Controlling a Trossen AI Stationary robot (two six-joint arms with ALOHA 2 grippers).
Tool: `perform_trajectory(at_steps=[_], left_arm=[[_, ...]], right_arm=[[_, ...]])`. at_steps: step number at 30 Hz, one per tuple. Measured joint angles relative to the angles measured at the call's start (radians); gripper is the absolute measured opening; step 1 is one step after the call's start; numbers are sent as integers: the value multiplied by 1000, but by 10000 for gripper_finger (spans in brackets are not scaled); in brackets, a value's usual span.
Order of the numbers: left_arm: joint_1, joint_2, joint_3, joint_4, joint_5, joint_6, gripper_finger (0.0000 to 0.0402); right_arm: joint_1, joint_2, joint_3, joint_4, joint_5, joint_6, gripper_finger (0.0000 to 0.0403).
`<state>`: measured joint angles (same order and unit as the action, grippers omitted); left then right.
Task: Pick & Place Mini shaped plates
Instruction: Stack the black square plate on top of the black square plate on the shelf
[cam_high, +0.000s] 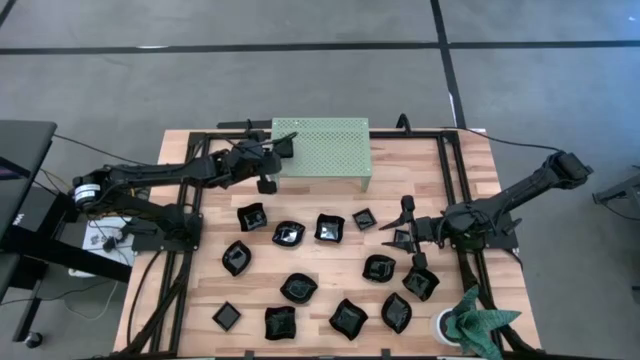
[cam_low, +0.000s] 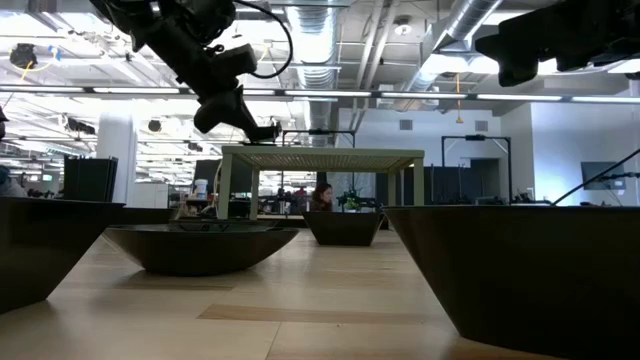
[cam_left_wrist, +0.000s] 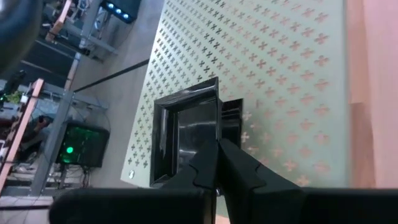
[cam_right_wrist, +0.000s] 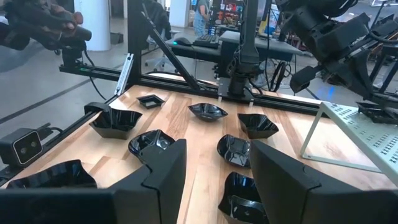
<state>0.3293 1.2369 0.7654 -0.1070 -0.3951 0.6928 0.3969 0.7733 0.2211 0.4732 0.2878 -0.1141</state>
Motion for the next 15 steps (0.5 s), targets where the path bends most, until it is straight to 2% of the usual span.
perform_trajectory(at_steps=[15], left_arm=[[12,0,0,4,0,-3,67]], right_arm=[[0,0,0,0,0,0,171]])
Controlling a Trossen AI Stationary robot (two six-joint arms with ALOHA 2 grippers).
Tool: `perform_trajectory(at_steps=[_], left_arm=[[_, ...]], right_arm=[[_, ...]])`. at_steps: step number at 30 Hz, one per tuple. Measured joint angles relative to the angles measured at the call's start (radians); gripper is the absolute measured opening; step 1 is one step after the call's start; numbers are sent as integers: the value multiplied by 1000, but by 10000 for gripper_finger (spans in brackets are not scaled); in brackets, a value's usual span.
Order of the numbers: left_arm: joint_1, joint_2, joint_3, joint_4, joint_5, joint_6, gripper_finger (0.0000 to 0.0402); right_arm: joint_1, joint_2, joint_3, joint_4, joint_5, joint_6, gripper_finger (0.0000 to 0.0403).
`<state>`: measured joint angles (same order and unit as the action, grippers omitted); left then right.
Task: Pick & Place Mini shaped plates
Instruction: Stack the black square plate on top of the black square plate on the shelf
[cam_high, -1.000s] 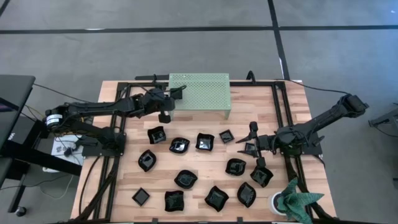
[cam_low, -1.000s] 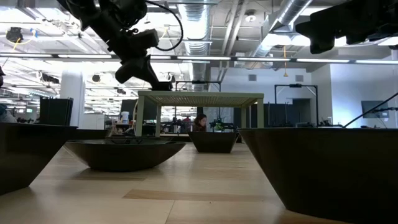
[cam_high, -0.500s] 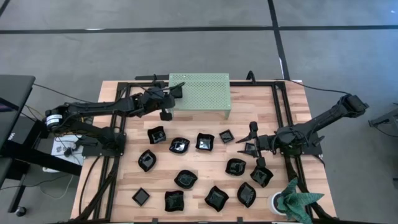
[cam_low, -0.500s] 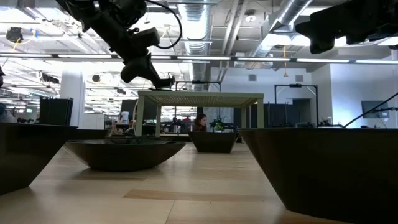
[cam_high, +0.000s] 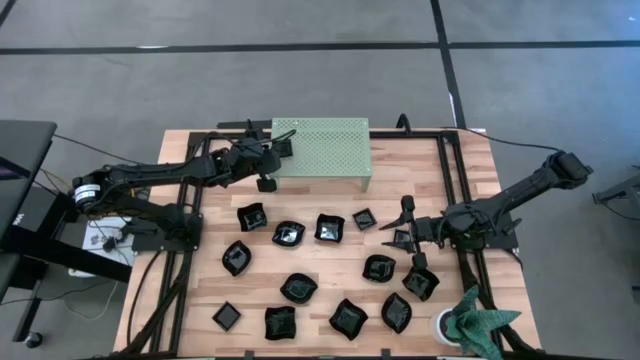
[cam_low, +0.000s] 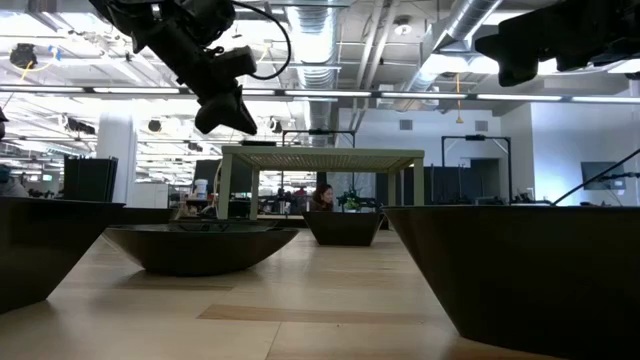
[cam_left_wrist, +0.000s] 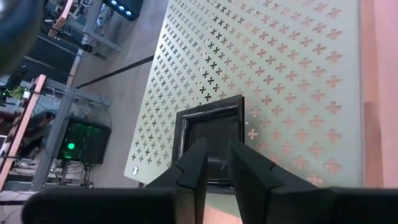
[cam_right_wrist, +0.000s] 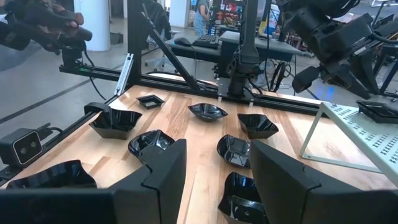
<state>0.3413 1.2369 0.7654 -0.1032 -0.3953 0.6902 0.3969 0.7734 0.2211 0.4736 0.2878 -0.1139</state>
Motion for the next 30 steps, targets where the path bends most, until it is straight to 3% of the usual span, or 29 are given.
perform_trajectory(at_steps=[9,22,30], left_arm=[[-100,0,-1,58,-1,-162,70],[-534,7,-1,115,-26,-684,55],[-767,35,-1,140,-29,-826,49]], right_arm=[[0,0,0,2,0,-1,171],[0,0,0,39,0,-1,171],[0,0,0,87,0,0,171]])
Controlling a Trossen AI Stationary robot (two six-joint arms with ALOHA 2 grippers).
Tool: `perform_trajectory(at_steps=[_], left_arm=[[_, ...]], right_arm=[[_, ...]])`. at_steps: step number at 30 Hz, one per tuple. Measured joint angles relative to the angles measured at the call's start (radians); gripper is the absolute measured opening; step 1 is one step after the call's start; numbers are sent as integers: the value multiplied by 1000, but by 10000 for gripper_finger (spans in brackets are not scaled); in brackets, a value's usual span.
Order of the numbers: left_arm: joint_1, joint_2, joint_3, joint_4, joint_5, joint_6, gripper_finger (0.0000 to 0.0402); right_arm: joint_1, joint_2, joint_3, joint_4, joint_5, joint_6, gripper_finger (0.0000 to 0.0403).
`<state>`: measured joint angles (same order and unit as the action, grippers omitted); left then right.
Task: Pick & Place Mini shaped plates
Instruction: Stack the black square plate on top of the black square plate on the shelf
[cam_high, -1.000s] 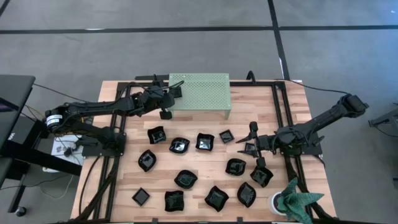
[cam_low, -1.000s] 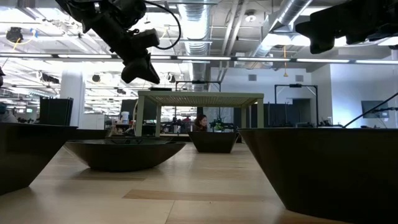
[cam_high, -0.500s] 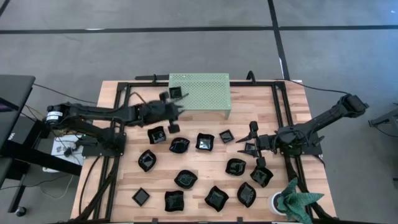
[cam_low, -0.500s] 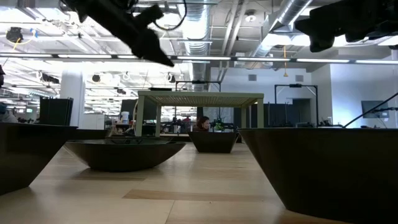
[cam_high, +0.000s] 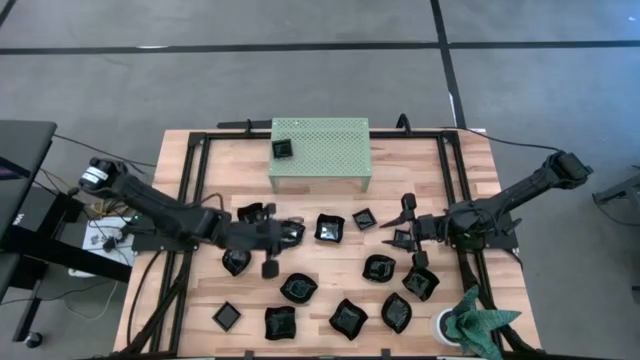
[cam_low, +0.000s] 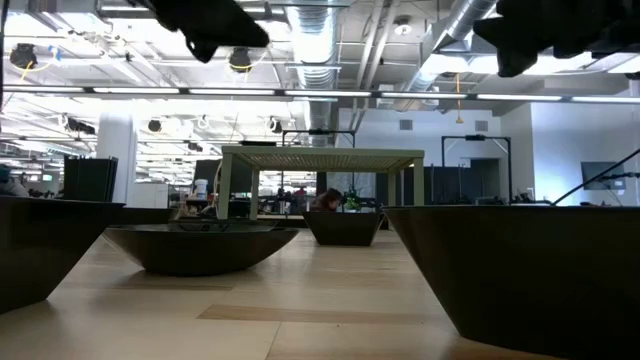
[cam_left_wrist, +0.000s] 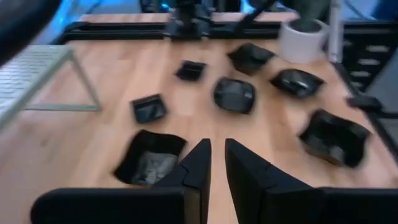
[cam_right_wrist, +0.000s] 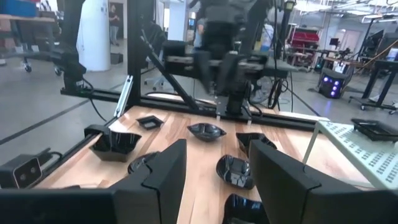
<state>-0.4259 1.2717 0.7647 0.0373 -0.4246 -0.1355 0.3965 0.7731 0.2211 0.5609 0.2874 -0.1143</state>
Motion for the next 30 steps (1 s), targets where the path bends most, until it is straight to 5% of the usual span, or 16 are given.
perform_trajectory(at_steps=[8,18,23,30], left_arm=[[-49,10,0,91,3,-35,54],[-61,21,0,114,6,-107,118],[-85,21,39,100,-12,-10,126],[-85,-38,152,-236,-87,-84,127]], right_arm=[[22,1,0,-17,-2,90,171],[90,1,0,-16,-3,150,171],[89,1,0,28,-2,150,171],[73,1,0,36,1,165,171]])
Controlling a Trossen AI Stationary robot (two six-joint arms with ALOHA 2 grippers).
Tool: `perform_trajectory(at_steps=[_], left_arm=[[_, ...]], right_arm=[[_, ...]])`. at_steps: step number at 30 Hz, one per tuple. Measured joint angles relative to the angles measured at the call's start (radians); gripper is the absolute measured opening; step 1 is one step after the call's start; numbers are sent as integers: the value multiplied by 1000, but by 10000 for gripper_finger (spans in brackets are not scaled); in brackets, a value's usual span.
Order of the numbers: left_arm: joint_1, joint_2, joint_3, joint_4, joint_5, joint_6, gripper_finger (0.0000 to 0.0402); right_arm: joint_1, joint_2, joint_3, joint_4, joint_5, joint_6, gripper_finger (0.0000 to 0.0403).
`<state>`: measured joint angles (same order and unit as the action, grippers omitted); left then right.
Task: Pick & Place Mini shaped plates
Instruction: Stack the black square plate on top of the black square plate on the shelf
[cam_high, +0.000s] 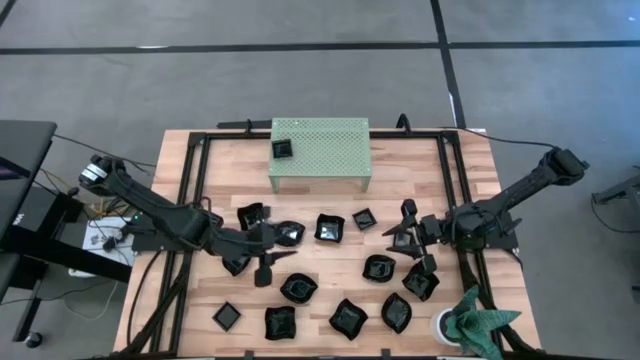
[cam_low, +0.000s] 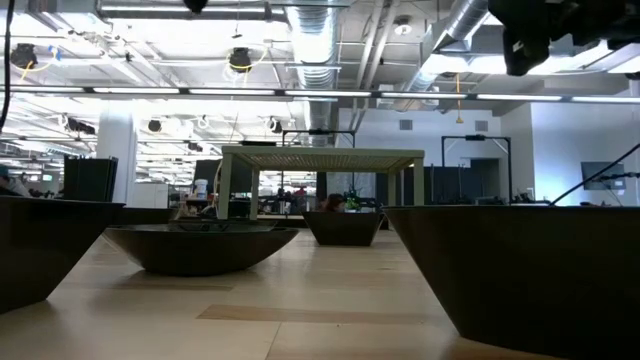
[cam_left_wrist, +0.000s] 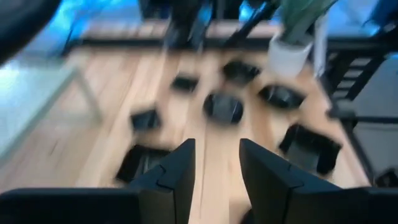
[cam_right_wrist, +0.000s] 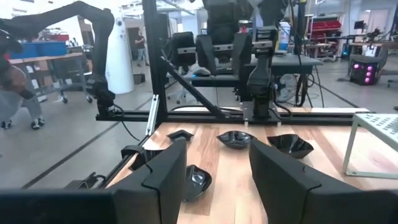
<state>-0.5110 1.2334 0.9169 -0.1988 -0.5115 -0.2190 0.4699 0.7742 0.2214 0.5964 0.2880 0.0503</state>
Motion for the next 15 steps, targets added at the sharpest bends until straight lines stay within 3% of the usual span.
perform_trajectory(at_steps=[3,7,11,15], left_arm=[[-9,-20,0,-251,42,-273,127],[-58,-4,-6,-516,238,-618,127],[-145,32,-26,-539,406,-811,127],[-255,96,-27,-523,466,-862,117]], right_arm=[[2,0,0,-16,0,59,171],[15,0,0,-36,-1,98,171],[26,0,0,-43,-1,98,171],[35,0,0,-47,-1,99,171]])
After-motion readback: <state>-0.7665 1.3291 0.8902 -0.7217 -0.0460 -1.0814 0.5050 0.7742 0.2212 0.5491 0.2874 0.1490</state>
